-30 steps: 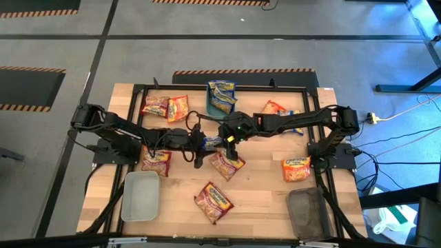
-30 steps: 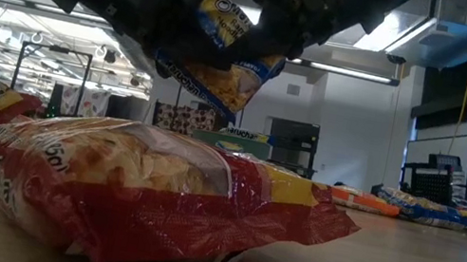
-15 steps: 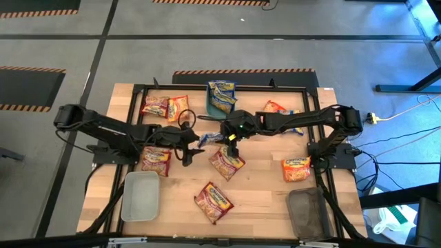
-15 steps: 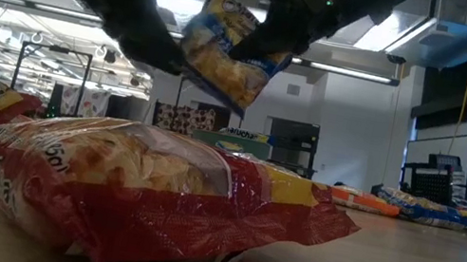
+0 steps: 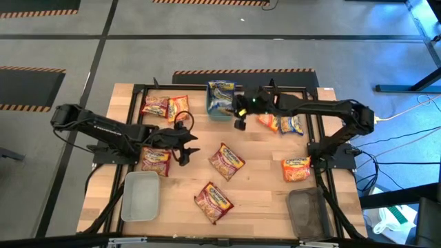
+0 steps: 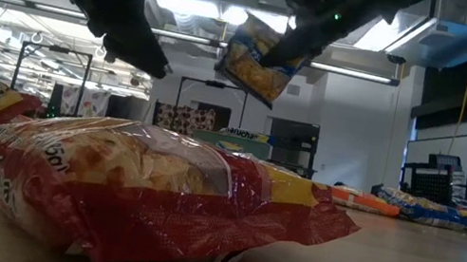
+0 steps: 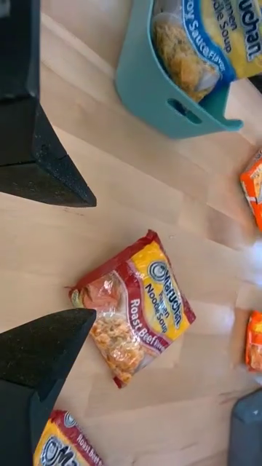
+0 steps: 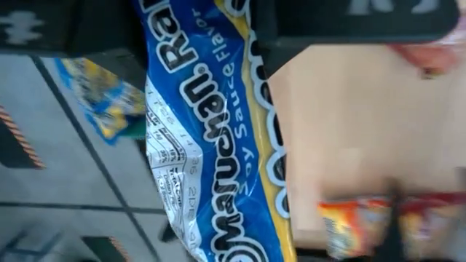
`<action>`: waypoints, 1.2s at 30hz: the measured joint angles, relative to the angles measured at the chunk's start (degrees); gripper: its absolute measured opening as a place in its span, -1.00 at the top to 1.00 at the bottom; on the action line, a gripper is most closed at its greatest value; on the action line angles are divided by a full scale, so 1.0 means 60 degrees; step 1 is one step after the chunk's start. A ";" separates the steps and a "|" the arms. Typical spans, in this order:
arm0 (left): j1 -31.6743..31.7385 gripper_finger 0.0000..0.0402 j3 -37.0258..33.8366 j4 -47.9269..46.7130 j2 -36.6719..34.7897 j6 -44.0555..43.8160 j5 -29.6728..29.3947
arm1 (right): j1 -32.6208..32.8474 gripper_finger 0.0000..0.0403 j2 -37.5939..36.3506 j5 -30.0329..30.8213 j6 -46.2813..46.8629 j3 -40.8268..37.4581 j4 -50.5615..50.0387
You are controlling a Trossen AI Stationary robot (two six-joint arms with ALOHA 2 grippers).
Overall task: Sort Maruchan noodles
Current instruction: Put the blue noodle pack into the green bin
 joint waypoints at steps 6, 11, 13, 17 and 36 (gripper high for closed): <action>-0.0256 -0.16 0.0004 0.0026 0.0000 -0.0012 -0.0391 | -0.0834 0.54 0.0007 -0.0196 -0.0222 0.0000 0.0608; -0.0314 -0.16 0.0000 0.0142 0.0000 -0.0037 -0.0495 | -0.1459 0.53 0.0276 -0.1169 0.0004 0.0004 0.0825; -0.0314 -0.16 0.0004 0.0262 0.0000 -0.0037 -0.0493 | -0.1648 0.52 0.0468 -0.1553 0.0155 0.0004 0.1054; -0.0310 -0.16 0.0000 0.0382 0.0000 -0.0037 -0.0503 | -0.1915 0.54 0.0914 -0.2271 0.0308 0.0004 0.1216; -0.0310 -0.16 0.0000 0.0441 0.0000 -0.0197 -0.0499 | -0.2067 0.53 0.3025 -0.2678 0.0057 0.0007 0.1321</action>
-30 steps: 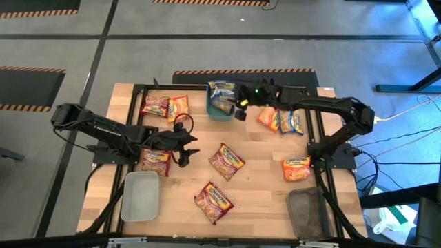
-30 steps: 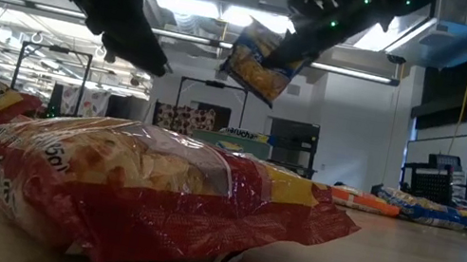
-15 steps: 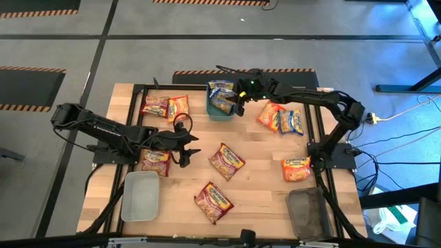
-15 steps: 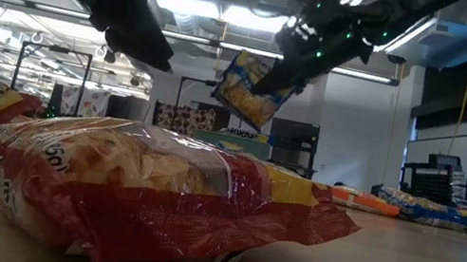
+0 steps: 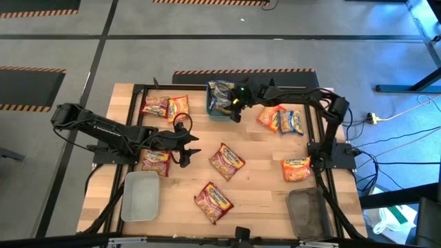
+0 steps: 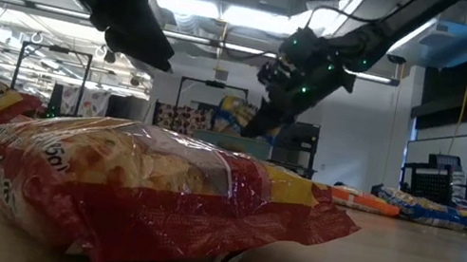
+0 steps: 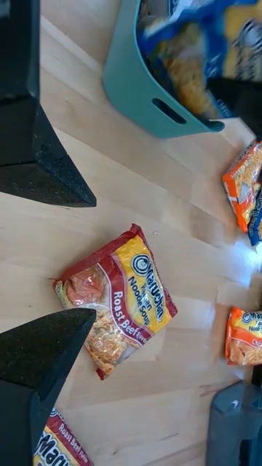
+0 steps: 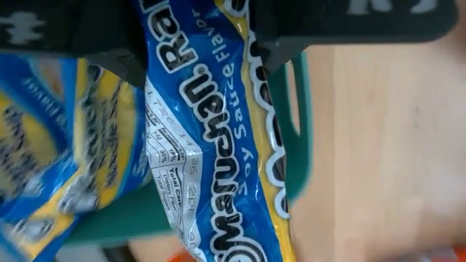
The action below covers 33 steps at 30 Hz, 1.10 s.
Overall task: Sort Maruchan noodles
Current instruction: Put the blue noodle pack into the green bin
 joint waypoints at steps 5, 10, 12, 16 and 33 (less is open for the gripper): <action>0.0000 -0.16 0.0000 0.0004 0.0000 -0.0007 -0.0018 | 0.0024 0.53 0.0215 0.0681 -0.0258 0.0004 0.0043; 0.0000 -0.16 0.0000 0.0036 0.0000 -0.0007 -0.0022 | 0.0015 0.53 0.0224 0.1071 -0.0543 0.0004 0.0008; 0.0000 -0.16 0.0001 0.0036 0.0000 -0.0007 -0.0025 | 0.0018 0.53 0.0224 0.0985 -0.0553 0.0004 0.0001; 0.0000 -0.16 0.0000 0.0040 0.0000 -0.0004 -0.0036 | 0.0011 0.47 0.0346 0.0640 -0.0541 0.0011 0.0106; 0.0004 -0.16 0.0003 0.0070 0.0004 0.0018 -0.0033 | 0.0011 -0.42 0.0497 0.1888 0.0245 0.0007 0.0980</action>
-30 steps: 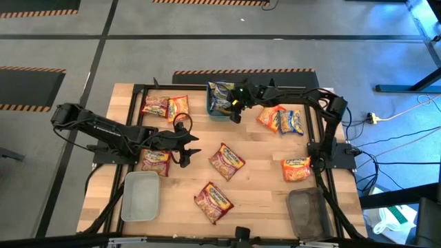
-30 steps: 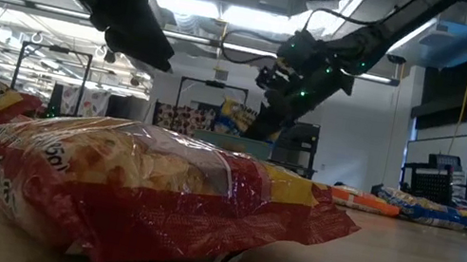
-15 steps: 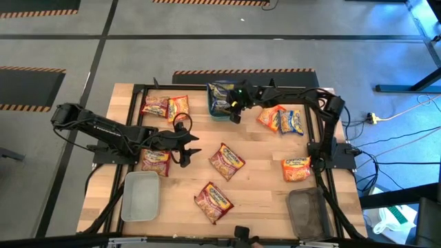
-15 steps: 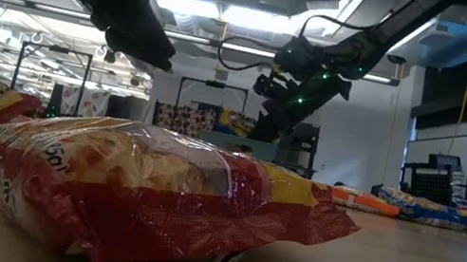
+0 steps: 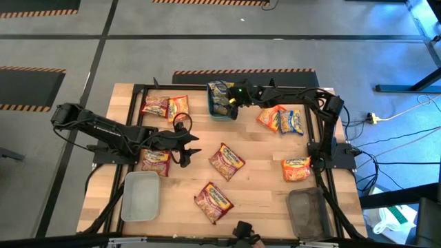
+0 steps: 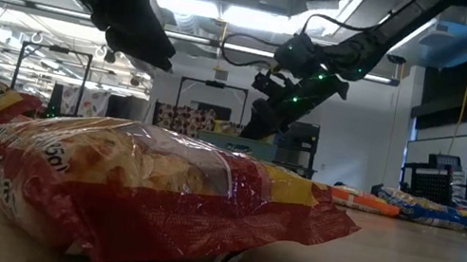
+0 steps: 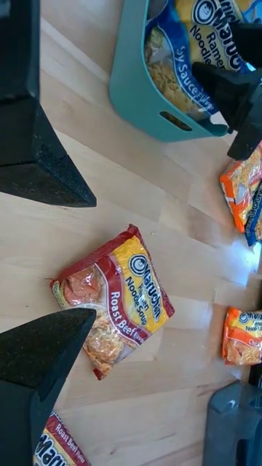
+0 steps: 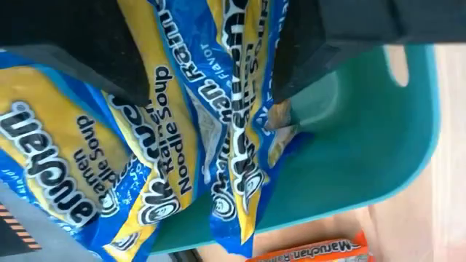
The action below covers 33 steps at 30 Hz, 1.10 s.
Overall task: Sort Maruchan noodles
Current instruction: Put the blue noodle pack into the green bin
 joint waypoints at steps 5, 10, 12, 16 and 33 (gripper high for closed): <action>0.0000 -0.16 -0.0003 -0.0001 0.0000 0.0000 0.0004 | 0.0046 -0.59 -0.0003 -0.0151 0.0015 0.0000 -0.0010; -0.0002 -0.16 -0.0003 -0.0001 0.0000 0.0004 0.0004 | 0.0080 -0.61 -0.0232 -0.0266 0.0015 -0.0004 -0.0062; 0.0000 -0.16 -0.0001 -0.0001 0.0000 0.0004 0.0004 | 0.0080 -0.61 -0.0464 -0.0307 0.0022 -0.0004 -0.0216; 0.0000 -0.16 -0.0002 -0.0001 0.0000 0.0004 0.0004 | 0.0098 -0.61 -0.1226 -0.0318 0.0005 -0.0004 -0.1074; 0.0000 -0.16 0.0001 0.0466 0.0000 0.0015 0.0007 | 0.3342 -0.61 -0.3362 -0.0051 0.2298 -0.0382 -0.5582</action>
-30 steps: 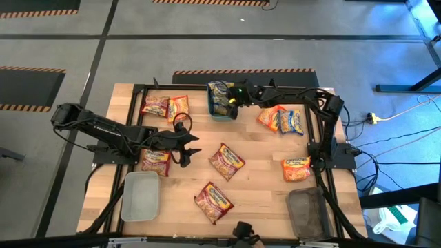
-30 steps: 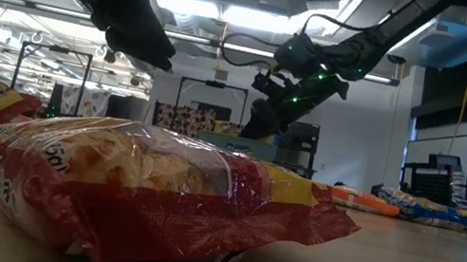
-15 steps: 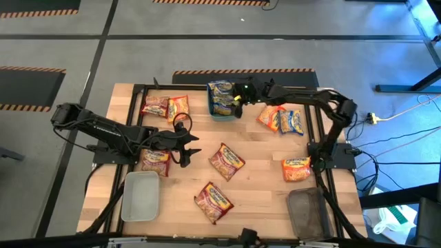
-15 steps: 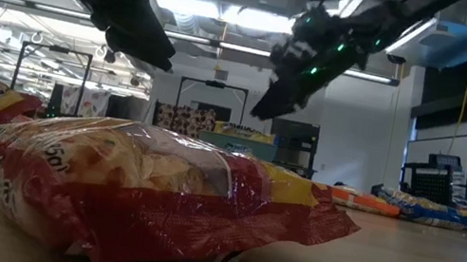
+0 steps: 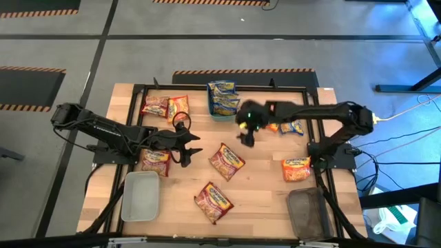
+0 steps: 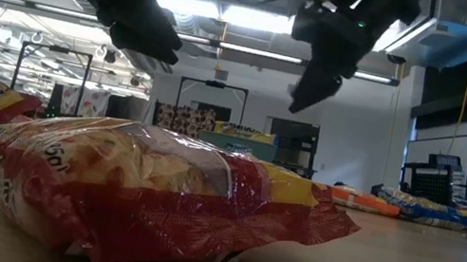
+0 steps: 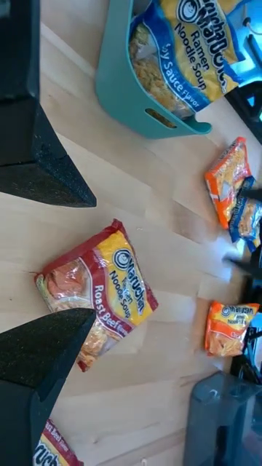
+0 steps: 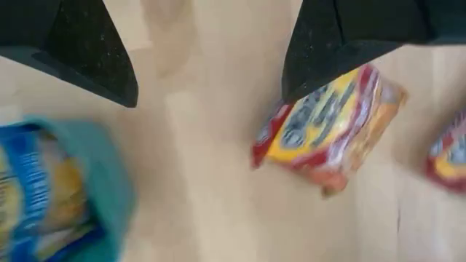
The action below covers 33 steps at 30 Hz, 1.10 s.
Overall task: Sort Maruchan noodles
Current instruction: Put the blue noodle pack into the green bin
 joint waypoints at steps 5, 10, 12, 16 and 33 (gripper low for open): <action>0.0017 -0.16 -0.0002 0.0063 0.0000 -0.0004 -0.0002 | 0.0774 -0.61 -0.0013 0.0743 0.0313 -0.0458 -0.0136; 0.0162 -0.16 -0.0003 0.0194 0.0000 -0.0007 -0.0003 | 0.0808 -0.61 -0.0029 0.1606 0.0936 -0.0543 -0.0985; 0.0214 -0.16 -0.0004 0.0215 0.0000 -0.0015 0.0000 | 0.0770 -0.61 -0.0087 0.2208 0.1004 -0.0550 -0.1584; 0.0276 -0.16 0.0000 0.0237 0.0000 -0.0013 -0.0005 | 0.0694 -0.61 -0.0369 0.2854 0.1302 -0.0550 -0.2709; 0.0419 -0.16 0.0000 0.0834 0.1435 0.0160 -0.0066 | -0.0609 -0.61 -0.3215 0.3400 0.2951 -0.2899 -0.3508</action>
